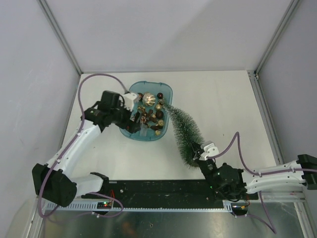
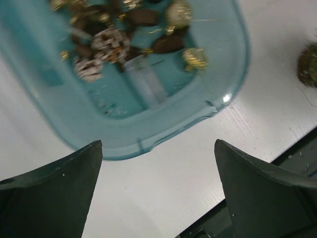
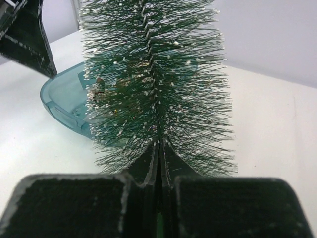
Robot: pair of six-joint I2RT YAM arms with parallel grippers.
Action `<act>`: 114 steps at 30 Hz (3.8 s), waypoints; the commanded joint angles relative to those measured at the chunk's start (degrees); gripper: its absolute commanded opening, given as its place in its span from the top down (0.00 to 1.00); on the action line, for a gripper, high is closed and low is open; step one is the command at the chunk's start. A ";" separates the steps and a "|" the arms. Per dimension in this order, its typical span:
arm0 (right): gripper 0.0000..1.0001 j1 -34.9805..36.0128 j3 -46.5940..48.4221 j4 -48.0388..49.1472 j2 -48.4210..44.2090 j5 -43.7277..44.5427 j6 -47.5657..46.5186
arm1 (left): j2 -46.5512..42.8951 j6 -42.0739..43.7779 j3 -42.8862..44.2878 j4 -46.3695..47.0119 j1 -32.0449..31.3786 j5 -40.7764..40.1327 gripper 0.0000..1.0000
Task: Decorate the small christmas tree
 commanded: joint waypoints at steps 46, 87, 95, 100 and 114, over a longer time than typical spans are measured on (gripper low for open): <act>0.77 9.16 -8.48 48.65 9.52 3.41 -12.52 | 12.06 10.71 4.67 4.63 -21.94 -10.60 0.98; 0.50 30.29 6.02 49.42 7.47 7.66 -39.22 | 11.50 17.54 1.51 5.45 -22.11 -7.53 0.35; 0.50 33.18 10.10 49.83 6.93 5.80 -47.51 | 11.91 18.21 2.10 6.19 -22.05 -7.55 0.54; 0.49 33.76 13.31 49.89 5.32 4.87 -55.58 | 10.49 18.16 3.05 6.76 -20.56 -8.06 0.85; 0.38 18.72 20.56 49.76 -4.00 12.13 -64.21 | 5.69 21.13 -0.15 8.00 -16.91 -7.91 0.56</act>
